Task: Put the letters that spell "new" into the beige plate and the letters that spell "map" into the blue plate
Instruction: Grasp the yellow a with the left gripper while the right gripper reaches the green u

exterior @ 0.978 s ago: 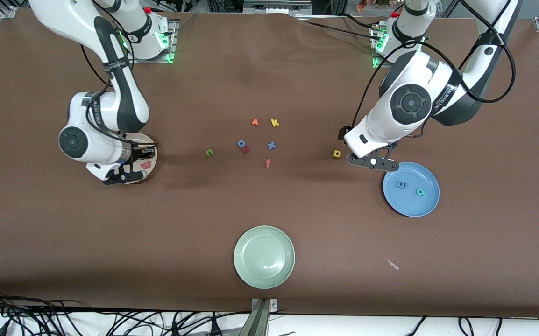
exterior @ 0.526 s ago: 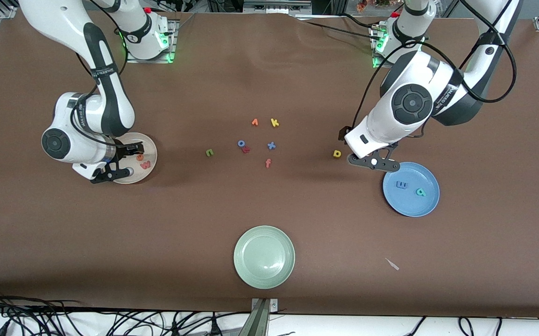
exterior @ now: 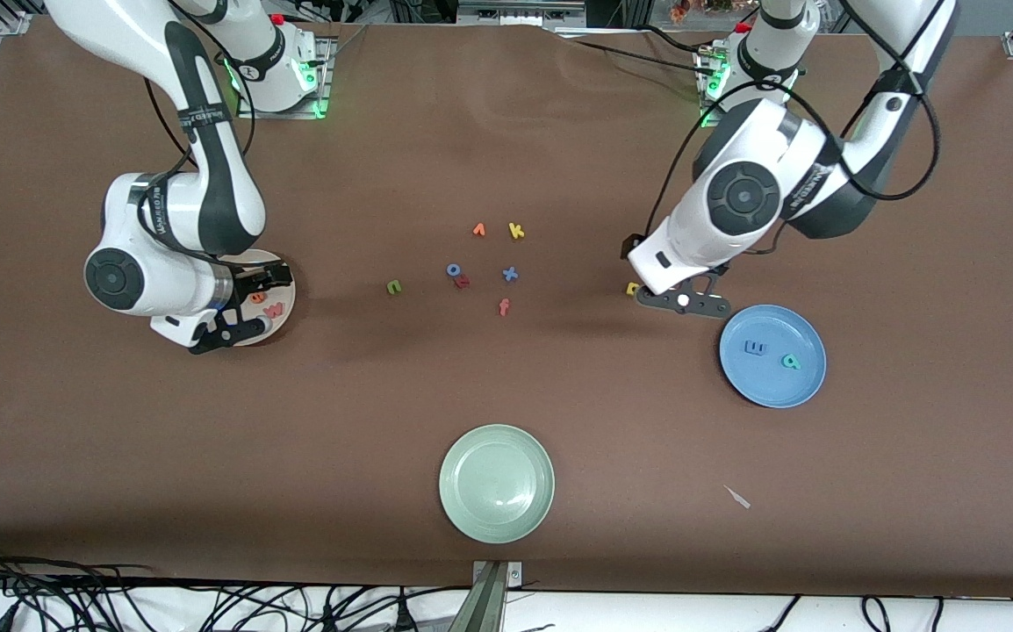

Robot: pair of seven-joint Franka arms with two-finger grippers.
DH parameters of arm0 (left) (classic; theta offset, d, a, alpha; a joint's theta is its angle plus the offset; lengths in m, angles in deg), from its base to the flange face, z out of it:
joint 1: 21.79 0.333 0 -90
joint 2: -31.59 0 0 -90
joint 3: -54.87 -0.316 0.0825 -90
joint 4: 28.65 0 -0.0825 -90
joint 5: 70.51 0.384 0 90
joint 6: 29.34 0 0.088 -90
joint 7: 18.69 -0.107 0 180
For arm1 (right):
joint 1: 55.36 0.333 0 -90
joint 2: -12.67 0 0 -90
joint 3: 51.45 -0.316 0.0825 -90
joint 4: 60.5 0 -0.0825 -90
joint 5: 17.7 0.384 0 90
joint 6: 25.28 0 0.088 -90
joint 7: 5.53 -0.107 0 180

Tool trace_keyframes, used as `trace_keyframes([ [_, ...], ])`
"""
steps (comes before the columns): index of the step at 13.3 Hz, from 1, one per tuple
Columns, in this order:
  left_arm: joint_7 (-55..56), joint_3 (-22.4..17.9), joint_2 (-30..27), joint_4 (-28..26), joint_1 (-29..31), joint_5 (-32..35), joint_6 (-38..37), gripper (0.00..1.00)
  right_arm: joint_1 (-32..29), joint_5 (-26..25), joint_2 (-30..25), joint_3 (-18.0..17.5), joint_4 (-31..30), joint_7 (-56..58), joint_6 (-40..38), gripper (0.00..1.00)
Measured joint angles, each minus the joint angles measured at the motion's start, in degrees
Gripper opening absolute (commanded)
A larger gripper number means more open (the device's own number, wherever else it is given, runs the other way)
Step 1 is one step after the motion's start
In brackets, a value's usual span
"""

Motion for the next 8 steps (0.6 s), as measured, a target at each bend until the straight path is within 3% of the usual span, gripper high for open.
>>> trace_keyframes([
  [3,2.16,0.08,3.81,-0.93,-1.37,-0.09,2.17,1.0,0.75,0.0,0.06,-0.93,0.0,-0.02,-0.24,1.0],
  [6,4.14,0.04,9.16,-5.28,-1.74,-0.1,14.09,1.0,2.26,0.03,0.21,-1.65,0.46,-1.35,-0.19,1.0],
  [8,4.33,-0.05,10.69,-8.24,-1.76,0.32,18.0,1.0,4.02,0.03,1.03,-1.75,2.09,-1.99,-0.23,1.0],
])
